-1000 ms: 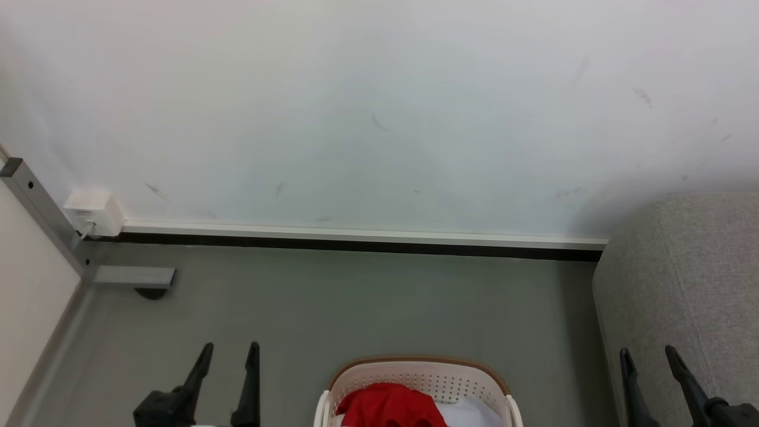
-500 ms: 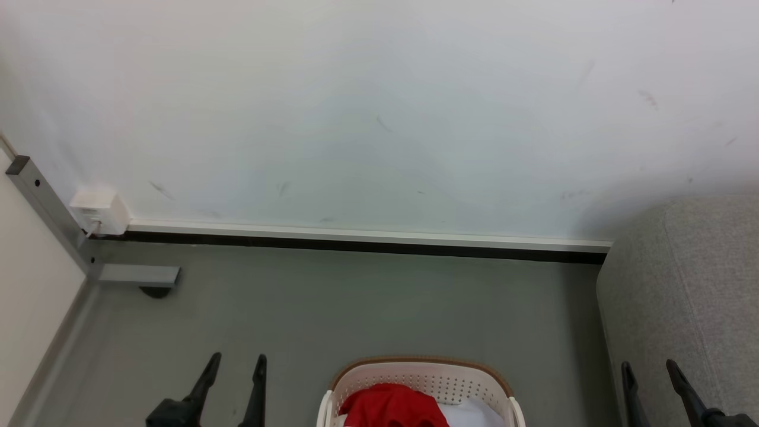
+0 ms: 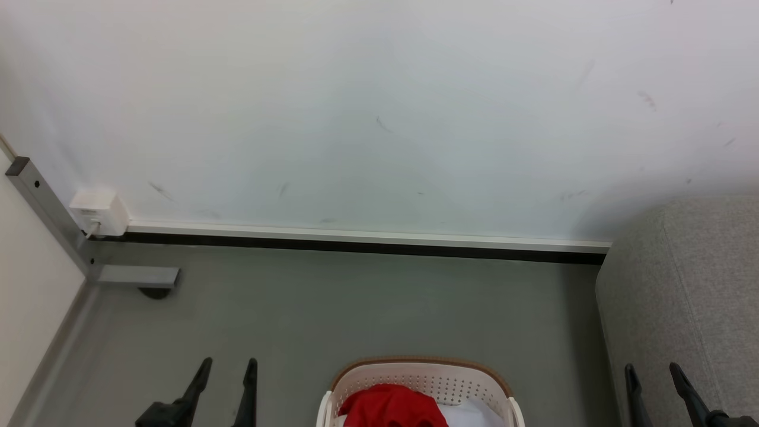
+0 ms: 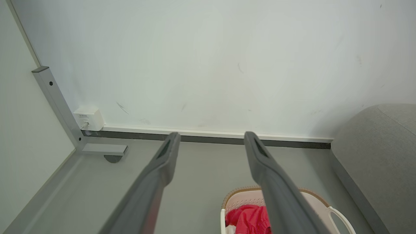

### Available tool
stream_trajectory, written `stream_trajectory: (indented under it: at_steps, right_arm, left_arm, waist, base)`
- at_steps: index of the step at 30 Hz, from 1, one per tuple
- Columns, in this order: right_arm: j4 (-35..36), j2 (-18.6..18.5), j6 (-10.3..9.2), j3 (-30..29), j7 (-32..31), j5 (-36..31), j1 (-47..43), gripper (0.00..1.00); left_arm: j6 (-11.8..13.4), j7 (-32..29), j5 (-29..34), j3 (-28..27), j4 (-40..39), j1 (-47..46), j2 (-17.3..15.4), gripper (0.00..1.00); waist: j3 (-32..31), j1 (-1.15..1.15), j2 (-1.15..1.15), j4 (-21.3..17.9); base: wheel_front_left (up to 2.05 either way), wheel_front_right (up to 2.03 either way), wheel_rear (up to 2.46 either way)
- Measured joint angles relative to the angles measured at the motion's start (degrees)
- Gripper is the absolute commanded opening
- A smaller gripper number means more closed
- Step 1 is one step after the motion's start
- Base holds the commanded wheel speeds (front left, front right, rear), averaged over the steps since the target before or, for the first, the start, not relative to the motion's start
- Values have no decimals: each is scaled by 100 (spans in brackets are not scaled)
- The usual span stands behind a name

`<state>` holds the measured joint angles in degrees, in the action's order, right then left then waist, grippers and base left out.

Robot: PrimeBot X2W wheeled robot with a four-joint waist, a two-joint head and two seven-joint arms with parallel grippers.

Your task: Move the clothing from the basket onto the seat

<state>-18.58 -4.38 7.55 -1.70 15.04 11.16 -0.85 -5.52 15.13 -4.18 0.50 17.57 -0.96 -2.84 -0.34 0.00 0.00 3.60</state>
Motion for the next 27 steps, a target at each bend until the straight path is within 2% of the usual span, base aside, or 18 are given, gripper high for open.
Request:
stream_trajectory:
  at_steps: [18,27]
  right_arm:
    - [56,-14,0,46,0,53,20,100]
    - [287,-20,0,37,1,60,231,100]
  left_arm:
    - [-34,-1,-36,-32,30,-21,4,100]
    - [-102,0,-37,330,271,-438,5,100]
  waist:
    - [103,1,0,-132]
    - [457,1,0,-361]
  base:
    - [0,0,0]
    - [0,0,0]
